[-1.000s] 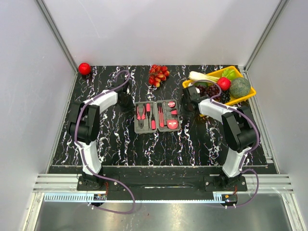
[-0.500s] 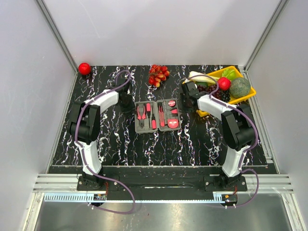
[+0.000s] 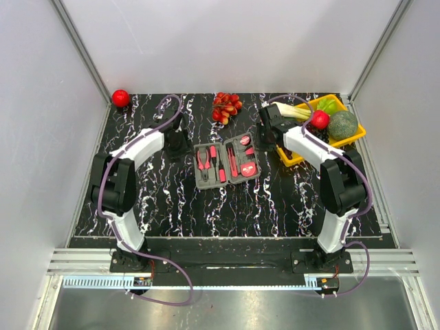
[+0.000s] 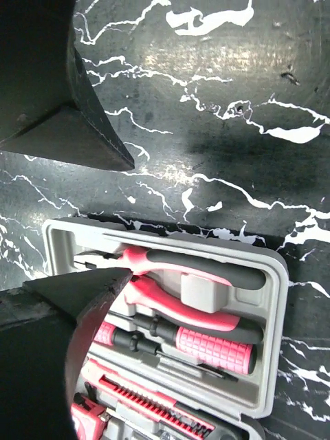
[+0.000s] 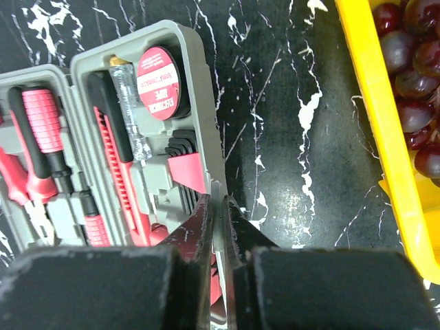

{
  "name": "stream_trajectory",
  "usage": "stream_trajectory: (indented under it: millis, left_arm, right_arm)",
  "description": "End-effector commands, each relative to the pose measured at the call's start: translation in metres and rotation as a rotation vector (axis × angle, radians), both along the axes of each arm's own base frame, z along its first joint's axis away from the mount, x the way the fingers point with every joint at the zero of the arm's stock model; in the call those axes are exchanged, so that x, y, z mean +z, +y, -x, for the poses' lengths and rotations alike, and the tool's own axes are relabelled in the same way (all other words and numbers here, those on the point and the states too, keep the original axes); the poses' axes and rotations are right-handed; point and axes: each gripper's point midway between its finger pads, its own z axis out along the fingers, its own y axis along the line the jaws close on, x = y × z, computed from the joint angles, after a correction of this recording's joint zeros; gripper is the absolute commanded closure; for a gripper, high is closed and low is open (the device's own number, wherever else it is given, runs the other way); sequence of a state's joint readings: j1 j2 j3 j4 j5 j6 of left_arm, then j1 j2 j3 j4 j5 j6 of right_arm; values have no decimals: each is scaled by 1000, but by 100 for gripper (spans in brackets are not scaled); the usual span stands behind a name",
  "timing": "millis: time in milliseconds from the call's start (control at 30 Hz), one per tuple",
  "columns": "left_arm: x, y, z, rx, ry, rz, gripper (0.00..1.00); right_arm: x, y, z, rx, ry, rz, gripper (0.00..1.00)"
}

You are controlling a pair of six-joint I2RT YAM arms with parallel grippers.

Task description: Pack the tool kit

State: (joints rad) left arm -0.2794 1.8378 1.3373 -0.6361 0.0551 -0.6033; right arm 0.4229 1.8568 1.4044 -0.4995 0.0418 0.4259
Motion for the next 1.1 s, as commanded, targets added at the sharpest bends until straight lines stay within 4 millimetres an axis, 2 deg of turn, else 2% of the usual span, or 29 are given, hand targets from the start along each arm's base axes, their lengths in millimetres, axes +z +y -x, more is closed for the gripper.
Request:
stream_trajectory:
  millis: [0,133,200,267,367,500,700,1067]
  left_arm:
    - [29,16,-10,105,-109,-17,40]
    - [15,36,0,184,-72,-43,44]
    - [2,36,6,188,-32,-39,44]
    - [-14,29,12,175,17,-12,45]
    - [-33,6,17,131,83,96,48]
    - [-47,-19,19,69,152,182,51]
    - [-53,-47,21,3,181,266,53]
    - [-55,-67,24,-47,198,307,55]
  right_arm:
    - [62,0,-20,-23,-135,-30,100]
    - [78,4,-26,-34,-153,-49,100]
    - [85,7,-26,-31,-162,-55,100]
    - [90,11,-27,-23,-169,-62,100]
    - [97,19,-29,-7,-176,-68,100]
    - [99,29,-29,16,-176,-64,100]
    - [103,39,-28,22,-189,-15,100]
    - [102,72,-23,54,-186,80,100]
